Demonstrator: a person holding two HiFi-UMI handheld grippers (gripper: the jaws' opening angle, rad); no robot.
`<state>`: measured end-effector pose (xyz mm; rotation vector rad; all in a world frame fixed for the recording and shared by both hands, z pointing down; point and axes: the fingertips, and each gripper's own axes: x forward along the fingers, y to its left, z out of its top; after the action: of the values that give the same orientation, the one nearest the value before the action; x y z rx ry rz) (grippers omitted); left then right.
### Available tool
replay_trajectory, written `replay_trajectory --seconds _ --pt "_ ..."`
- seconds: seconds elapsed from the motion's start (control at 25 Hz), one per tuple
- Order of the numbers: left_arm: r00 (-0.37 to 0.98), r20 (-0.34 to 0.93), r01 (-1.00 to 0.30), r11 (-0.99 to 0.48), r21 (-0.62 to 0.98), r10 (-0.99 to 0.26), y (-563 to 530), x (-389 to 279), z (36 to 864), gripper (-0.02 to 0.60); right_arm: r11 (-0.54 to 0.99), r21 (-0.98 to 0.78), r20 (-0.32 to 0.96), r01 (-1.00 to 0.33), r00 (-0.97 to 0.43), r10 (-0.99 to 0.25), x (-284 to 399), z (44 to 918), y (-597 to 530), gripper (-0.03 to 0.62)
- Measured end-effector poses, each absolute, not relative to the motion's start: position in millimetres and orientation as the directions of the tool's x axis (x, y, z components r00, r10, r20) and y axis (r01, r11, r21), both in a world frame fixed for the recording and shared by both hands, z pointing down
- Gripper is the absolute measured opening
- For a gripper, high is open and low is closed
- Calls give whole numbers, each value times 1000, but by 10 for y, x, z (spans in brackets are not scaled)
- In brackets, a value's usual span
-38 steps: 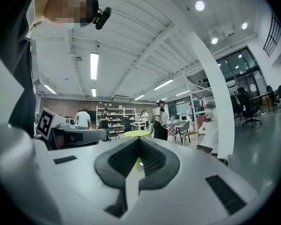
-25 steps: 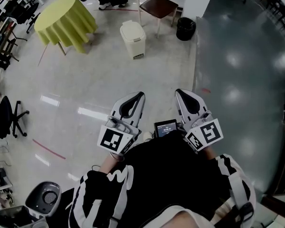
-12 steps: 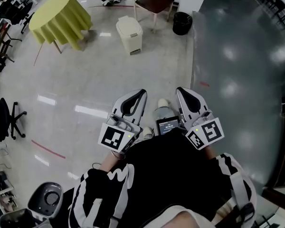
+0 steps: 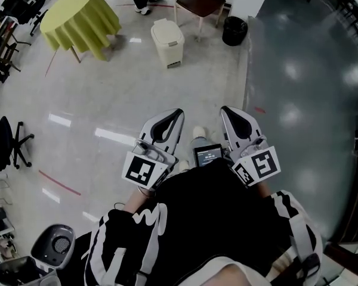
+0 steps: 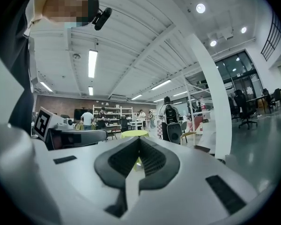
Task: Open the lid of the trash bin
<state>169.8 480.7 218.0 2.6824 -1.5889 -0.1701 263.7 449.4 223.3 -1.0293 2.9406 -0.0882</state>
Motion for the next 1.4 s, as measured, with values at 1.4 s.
replay_trajectory --seconds 1.4 --pt "403 -65 -911 -407 72 -913 3017 1389 2014 8 792 -108 -15 -601 -795 -606 2394 2090 2528 4"
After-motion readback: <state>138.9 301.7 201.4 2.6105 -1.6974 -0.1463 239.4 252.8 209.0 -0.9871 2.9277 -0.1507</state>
